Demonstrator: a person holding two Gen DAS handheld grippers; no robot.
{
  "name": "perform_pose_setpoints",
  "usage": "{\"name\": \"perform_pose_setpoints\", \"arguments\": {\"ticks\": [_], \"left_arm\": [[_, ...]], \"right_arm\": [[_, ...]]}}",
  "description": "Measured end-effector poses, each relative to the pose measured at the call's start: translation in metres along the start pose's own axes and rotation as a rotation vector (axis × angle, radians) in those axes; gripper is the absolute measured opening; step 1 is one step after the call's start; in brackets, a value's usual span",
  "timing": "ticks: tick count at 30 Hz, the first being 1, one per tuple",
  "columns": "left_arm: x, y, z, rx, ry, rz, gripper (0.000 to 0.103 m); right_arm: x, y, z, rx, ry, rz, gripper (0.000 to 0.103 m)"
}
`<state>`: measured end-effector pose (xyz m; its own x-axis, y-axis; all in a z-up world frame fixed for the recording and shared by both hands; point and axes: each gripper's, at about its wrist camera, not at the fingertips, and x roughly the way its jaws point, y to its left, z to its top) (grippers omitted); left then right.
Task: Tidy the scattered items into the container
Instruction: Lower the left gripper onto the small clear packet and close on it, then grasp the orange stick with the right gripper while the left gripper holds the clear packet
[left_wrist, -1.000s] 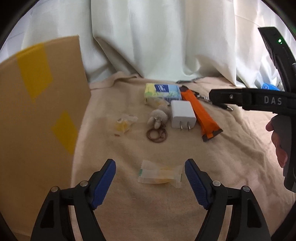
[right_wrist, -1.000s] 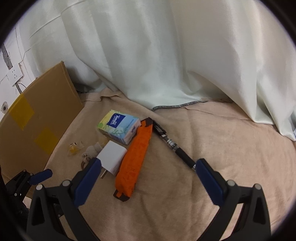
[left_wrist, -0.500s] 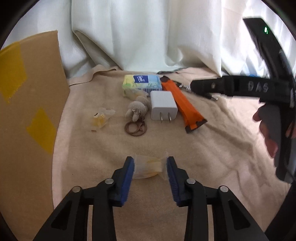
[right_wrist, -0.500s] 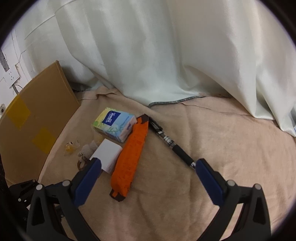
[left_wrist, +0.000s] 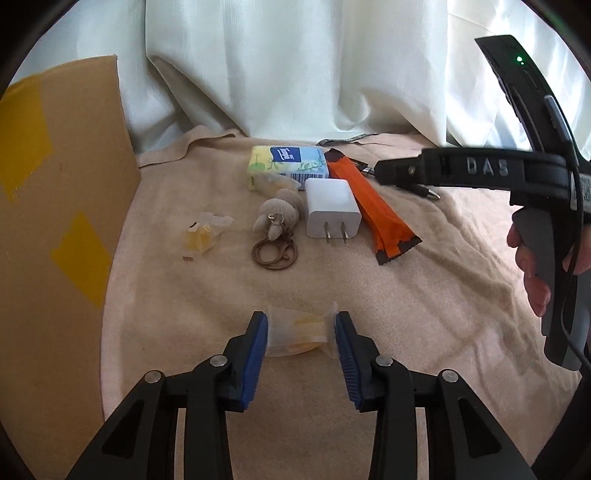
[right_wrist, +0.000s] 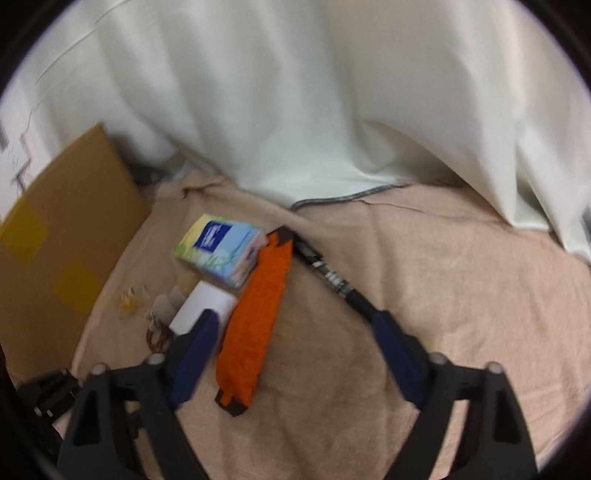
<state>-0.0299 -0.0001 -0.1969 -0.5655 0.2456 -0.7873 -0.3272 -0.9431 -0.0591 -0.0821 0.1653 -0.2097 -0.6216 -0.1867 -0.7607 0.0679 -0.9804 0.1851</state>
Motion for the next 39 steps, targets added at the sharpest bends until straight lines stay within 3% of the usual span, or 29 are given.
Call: {"name": "perform_pose_setpoints", "arguments": {"ticks": [5,12,14,16,35,38,39], "left_arm": [[0.001,-0.006,-0.002,0.039,-0.017,0.029,0.04],[0.0,-0.003,-0.004,0.035,-0.024,0.009,0.04],[0.0,-0.004,-0.003,0.039,-0.023,0.011,0.041],[-0.001,-0.003,-0.003,0.039,-0.024,0.007,0.041],[0.001,-0.01,-0.004,0.053,-0.021,0.006,0.047],[0.0,-0.007,-0.003,0.038,-0.022,-0.003,0.044],[0.0,-0.006,-0.003,0.026,-0.026,-0.002,0.037]], "right_arm": [[0.004,0.015,0.001,-0.05,-0.005,0.03,0.061],[0.019,0.024,-0.005,-0.047,0.028,0.073,0.05],[0.019,0.022,-0.005,-0.025,0.034,0.097,0.034],[0.018,0.017,-0.005,0.005,0.025,0.108,0.028],[0.035,0.02,-0.008,-0.005,0.072,0.086,0.029],[0.028,0.016,-0.007,0.013,0.068,0.101,0.028],[0.023,0.015,-0.005,0.015,0.054,0.104,0.028]]}}
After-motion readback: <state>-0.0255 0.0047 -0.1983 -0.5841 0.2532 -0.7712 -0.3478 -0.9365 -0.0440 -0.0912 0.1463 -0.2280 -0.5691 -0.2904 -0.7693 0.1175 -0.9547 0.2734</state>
